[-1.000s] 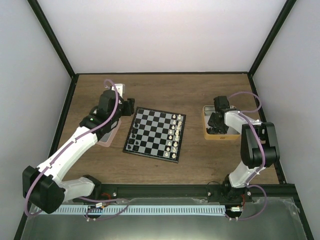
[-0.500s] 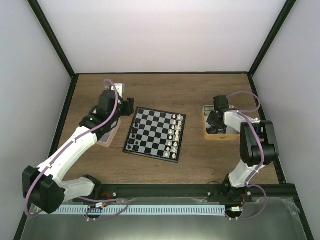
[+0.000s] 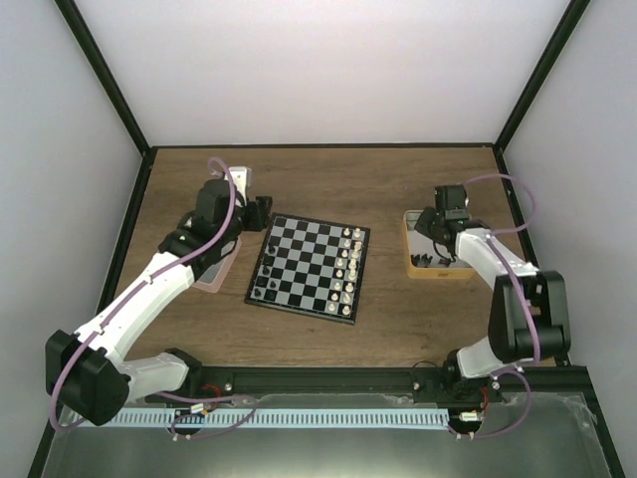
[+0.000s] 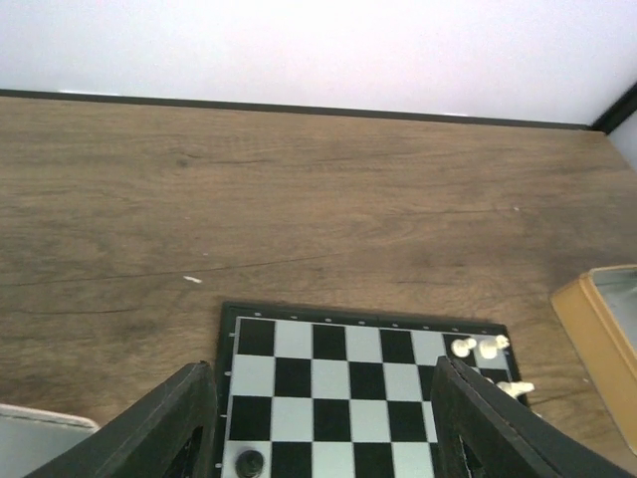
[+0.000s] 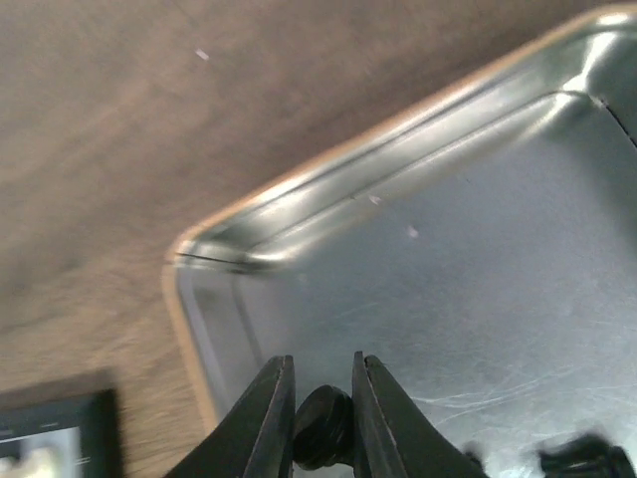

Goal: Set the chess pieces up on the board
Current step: Pick up the chess piece from the storage box, then place the chess piece on the chessboard.

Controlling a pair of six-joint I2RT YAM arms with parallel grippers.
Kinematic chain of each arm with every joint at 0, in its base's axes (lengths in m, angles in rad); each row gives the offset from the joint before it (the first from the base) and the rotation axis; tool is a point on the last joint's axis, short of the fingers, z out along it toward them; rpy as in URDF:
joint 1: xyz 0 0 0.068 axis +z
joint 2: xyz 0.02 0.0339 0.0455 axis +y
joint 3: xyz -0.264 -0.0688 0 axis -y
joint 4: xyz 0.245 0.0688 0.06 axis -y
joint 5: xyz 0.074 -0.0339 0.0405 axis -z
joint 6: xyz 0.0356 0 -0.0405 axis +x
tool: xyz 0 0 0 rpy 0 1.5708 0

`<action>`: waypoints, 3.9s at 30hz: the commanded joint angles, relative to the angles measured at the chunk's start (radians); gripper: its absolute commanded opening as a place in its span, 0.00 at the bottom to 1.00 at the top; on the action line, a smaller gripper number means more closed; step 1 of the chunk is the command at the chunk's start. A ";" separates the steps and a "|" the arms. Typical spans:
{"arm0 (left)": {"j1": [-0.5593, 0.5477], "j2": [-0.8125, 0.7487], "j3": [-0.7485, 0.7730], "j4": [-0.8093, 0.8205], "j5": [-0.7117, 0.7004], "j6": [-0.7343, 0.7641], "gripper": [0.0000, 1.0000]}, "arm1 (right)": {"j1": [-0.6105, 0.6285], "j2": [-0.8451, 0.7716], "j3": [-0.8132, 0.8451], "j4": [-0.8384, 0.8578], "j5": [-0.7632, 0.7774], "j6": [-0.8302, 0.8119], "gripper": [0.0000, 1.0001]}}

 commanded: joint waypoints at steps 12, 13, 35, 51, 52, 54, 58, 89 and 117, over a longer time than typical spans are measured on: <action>-0.064 0.019 -0.171 0.384 0.395 -0.148 0.61 | 0.073 -0.165 -0.147 0.449 -0.638 0.603 0.16; -0.081 0.022 -0.190 0.416 0.374 -0.171 0.61 | 0.098 -0.160 -0.149 0.477 -0.645 0.645 0.16; -0.307 0.186 -0.396 0.939 0.192 -0.323 0.51 | 0.348 0.015 -0.176 0.938 -0.823 1.306 0.17; -0.321 0.227 -0.362 0.975 0.126 -0.281 0.24 | 0.373 0.015 -0.200 0.986 -0.850 1.352 0.17; -0.319 0.227 -0.362 0.975 0.125 -0.278 0.20 | 0.372 0.014 -0.200 0.986 -0.850 1.350 0.17; -0.320 0.226 -0.357 0.969 0.122 -0.271 0.13 | 0.372 0.013 -0.201 0.981 -0.847 1.344 0.17; -0.320 0.212 -0.344 0.915 0.119 -0.264 0.05 | 0.372 0.004 -0.200 0.947 -0.817 1.291 0.19; -0.312 0.649 0.436 -0.854 0.148 0.162 0.04 | 0.284 -0.537 -0.260 0.197 0.013 0.445 0.71; -0.314 0.776 0.549 -0.911 0.097 0.159 0.23 | 0.281 -0.547 -0.277 0.227 0.021 0.412 0.71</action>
